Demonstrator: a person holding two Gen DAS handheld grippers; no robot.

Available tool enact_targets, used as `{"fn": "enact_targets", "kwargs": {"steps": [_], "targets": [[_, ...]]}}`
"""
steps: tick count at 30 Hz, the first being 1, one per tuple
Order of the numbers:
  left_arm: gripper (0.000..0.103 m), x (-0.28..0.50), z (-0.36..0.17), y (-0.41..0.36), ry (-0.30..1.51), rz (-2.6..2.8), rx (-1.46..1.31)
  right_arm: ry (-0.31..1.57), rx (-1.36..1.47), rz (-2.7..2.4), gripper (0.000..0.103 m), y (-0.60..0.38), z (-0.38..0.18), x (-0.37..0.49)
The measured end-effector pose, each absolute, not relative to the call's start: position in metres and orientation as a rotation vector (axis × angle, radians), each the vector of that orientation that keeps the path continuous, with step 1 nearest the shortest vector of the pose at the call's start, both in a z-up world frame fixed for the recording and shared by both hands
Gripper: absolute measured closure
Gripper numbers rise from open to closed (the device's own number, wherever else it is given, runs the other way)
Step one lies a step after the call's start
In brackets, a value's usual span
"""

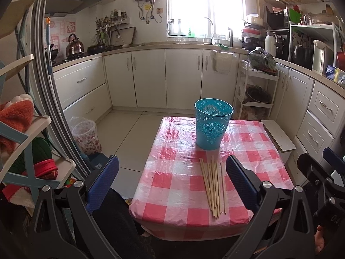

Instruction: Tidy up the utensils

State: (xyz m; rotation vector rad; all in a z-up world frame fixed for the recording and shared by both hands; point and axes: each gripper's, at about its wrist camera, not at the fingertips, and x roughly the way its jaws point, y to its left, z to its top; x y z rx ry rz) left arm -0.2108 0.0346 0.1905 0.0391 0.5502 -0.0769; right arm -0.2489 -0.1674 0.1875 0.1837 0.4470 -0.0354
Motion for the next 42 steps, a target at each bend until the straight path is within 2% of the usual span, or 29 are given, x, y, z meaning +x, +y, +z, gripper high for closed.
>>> {"fn": "enact_targets", "kwargs": {"steps": [42], "targets": [[0.008, -0.216, 0.1965, 0.0313, 0.543, -0.086, 0.043, 0.441, 0.185, -0.024, 0.006, -0.161, 0.1881, -0.2554]]}}
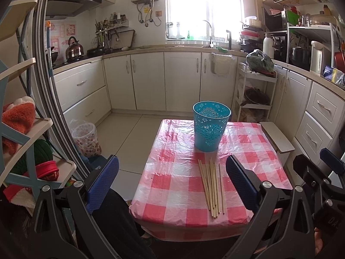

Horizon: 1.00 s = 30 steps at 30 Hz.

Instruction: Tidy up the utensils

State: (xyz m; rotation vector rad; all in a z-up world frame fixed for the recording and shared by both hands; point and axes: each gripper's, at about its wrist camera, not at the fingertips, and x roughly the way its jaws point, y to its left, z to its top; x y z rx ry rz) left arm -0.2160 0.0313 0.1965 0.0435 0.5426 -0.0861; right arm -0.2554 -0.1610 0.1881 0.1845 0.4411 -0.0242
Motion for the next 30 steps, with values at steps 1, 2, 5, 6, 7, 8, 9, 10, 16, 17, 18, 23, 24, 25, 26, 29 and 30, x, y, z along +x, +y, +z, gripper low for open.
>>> {"fn": "enact_targets", "kwargs": {"steps": [1, 2, 5, 6, 7, 8, 9, 10, 16, 17, 18, 23, 24, 25, 26, 29, 30], "targets": [[0.008, -0.214, 0.195, 0.03, 0.548, -0.088, 0.046, 0.446, 0.181, -0.025, 0.006, -0.161, 0.187, -0.254], [0.008, -0.212, 0.193, 0.03, 0.555, -0.092, 0.048, 0.453, 0.175, -0.028, 0.006, -0.161, 0.185, -0.253], [0.008, -0.2, 0.181, 0.029, 0.598, -0.112, 0.039, 0.499, 0.161, -0.047, 0.006, -0.166, 0.171, -0.239], [0.008, -0.194, 0.175, 0.029, 0.618, -0.118, 0.033, 0.529, 0.16, -0.054, 0.006, -0.169, 0.163, -0.231], [0.008, -0.187, 0.168, 0.028, 0.639, -0.124, 0.029, 0.564, 0.163, -0.061, 0.006, -0.174, 0.153, -0.222], [0.008, -0.18, 0.161, 0.029, 0.664, -0.126, 0.025, 0.609, 0.17, -0.067, 0.006, -0.178, 0.142, -0.212], [0.008, -0.172, 0.152, 0.029, 0.69, -0.125, 0.022, 0.653, 0.184, -0.065, 0.006, -0.184, 0.131, -0.201], [0.008, -0.166, 0.144, 0.029, 0.714, -0.125, 0.022, 0.688, 0.193, -0.059, 0.006, -0.188, 0.12, -0.191], [0.008, -0.126, 0.102, 0.022, 0.819, -0.127, 0.031, 0.883, 0.2, -0.03, 0.03, -0.196, 0.058, -0.128], [0.008, -0.12, 0.096, 0.021, 0.832, -0.129, 0.031, 0.911, 0.207, -0.013, 0.034, -0.195, 0.048, -0.118], [0.008, -0.113, 0.091, 0.019, 0.844, -0.131, 0.03, 0.941, 0.215, -0.002, 0.04, -0.194, 0.038, -0.108], [0.008, -0.076, 0.059, 0.008, 0.92, -0.133, 0.026, 1.016, 0.227, 0.032, 0.059, -0.185, 0.007, -0.067], [0.008, -0.069, 0.052, 0.006, 0.939, -0.135, 0.024, 1.025, 0.225, 0.032, 0.062, -0.183, 0.003, -0.06], [0.008, -0.061, 0.045, 0.003, 0.951, -0.138, 0.021, 1.032, 0.214, 0.029, 0.065, -0.181, 0.0, -0.055], [0.008, -0.055, 0.039, 0.002, 0.96, -0.14, 0.016, 1.038, 0.205, 0.028, 0.066, -0.18, -0.003, -0.05], [0.01, -0.038, 0.025, -0.004, 0.996, -0.139, 0.006, 1.06, 0.166, 0.031, 0.074, -0.177, -0.012, -0.039], [0.01, -0.033, 0.022, -0.007, 1.002, -0.135, 0.01, 1.057, 0.146, 0.035, 0.075, -0.176, -0.014, -0.037]]}}
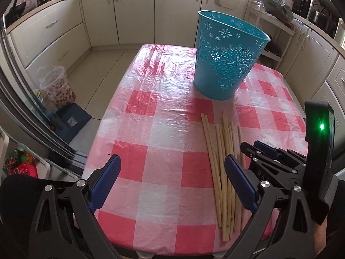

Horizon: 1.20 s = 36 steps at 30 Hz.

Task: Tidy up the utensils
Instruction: 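Lower the left tool onto one wooden chopstick and close it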

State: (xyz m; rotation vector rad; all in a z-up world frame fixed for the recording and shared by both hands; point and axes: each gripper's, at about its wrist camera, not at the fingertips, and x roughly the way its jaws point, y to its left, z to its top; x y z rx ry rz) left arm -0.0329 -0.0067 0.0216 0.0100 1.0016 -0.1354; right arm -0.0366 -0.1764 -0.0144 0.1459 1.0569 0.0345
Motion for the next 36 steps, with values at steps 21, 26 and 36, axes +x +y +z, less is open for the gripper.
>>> {"fn": "enact_targets", "kwargs": {"steps": [21, 26, 36], "targets": [[0.031, 0.032, -0.038, -0.055, 1.098, -0.123, 0.116, 1.071, 0.13, 0.144, 0.095, -0.214, -0.013, -0.034], [0.046, 0.035, -0.04, -0.058, 1.114, -0.127, 0.126, 1.067, 0.148, 0.148, 0.095, -0.217, -0.012, -0.036], [0.096, 0.04, -0.037, -0.068, 1.101, -0.239, 0.141, 1.055, 0.149, 0.15, 0.095, -0.217, -0.013, -0.035]]}}
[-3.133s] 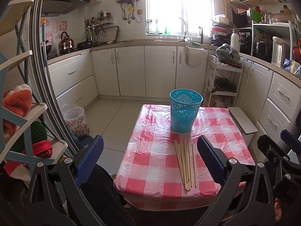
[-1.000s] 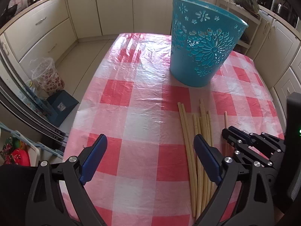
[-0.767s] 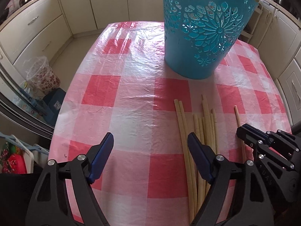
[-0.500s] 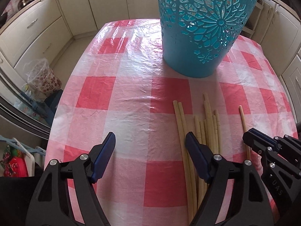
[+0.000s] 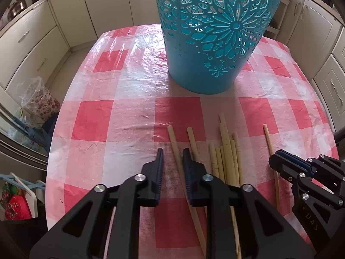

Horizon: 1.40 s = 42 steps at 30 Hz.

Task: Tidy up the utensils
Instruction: 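Lower the left tool onto one wooden chopstick and close it, then lift the chopstick with the left tool over the teal bin and release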

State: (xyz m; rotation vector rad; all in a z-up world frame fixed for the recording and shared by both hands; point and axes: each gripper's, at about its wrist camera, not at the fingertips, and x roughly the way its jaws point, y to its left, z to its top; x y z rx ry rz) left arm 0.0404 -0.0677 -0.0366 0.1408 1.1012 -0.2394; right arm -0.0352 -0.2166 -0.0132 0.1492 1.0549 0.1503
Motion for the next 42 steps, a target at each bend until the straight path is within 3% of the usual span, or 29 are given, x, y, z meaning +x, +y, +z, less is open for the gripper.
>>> {"fn": "enact_targets", "kwargs": {"steps": [8, 17, 22, 29, 39, 42], "targets": [[0.098, 0.029, -0.004, -0.042, 1.079, -0.336, 0.009, 1.049, 0.212, 0.157, 0.095, -0.224, -0.014, -0.035], [0.098, 0.025, 0.147, -0.024, 0.603, -0.458, -0.196, 1.046, 0.232, 0.157, 0.095, -0.228, -0.013, -0.036], [0.098, 0.058, 0.192, -0.042, 0.345, -0.409, -0.22, 1.04, 0.249, 0.164, 0.095, -0.23, -0.014, -0.037], [0.098, 0.117, 0.186, -0.073, 0.231, -0.293, -0.247, 1.035, 0.268, 0.171, 0.095, -0.234, -0.014, -0.034], [0.097, 0.13, 0.111, -0.1, 0.42, -0.257, -0.075, 1.038, 0.259, 0.168, 0.095, -0.231, -0.013, -0.035], [0.086, 0.121, 0.104, -0.093, 0.483, -0.251, -0.043, 1.04, 0.244, 0.169, 0.094, -0.228, -0.013, -0.035]]}}
